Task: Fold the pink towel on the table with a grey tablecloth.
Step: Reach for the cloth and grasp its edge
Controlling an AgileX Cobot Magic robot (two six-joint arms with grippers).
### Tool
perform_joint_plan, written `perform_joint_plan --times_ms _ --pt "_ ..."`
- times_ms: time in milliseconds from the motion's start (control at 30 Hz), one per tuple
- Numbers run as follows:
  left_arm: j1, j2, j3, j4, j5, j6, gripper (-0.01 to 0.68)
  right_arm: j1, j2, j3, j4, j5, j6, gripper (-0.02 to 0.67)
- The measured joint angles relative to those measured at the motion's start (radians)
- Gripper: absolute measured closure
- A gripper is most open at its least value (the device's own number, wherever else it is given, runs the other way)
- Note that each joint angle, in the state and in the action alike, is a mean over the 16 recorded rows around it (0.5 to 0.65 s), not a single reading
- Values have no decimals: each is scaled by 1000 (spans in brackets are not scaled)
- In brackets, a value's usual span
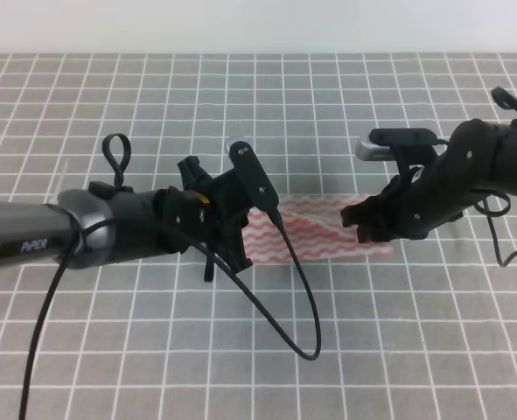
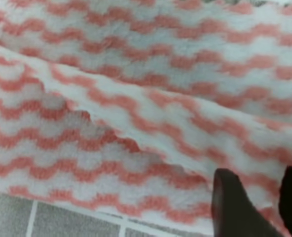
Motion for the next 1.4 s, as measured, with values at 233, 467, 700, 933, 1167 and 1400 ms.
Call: perform_joint_plan --times_ms 233,467,700,933,1167,1400 --pt "0 1 0 0 0 -1 674 0 8 0 -6 11 1 445" --pt "0 0 0 0 0 -2 674 0 20 -3 -5 6 2 502" --pt "0 1 0 4 0 -1 674 0 29 -10 -4 1 2 595" --pt "0 2 0 14 -5 2 674 0 31 -16 -4 0 1 653" --pt "0 1 0 22 -16 7 674 0 31 -25 -6 8 -2 660" --pt "0 2 -12 23 -21 9 674 0 31 -44 -13 20 -4 661"
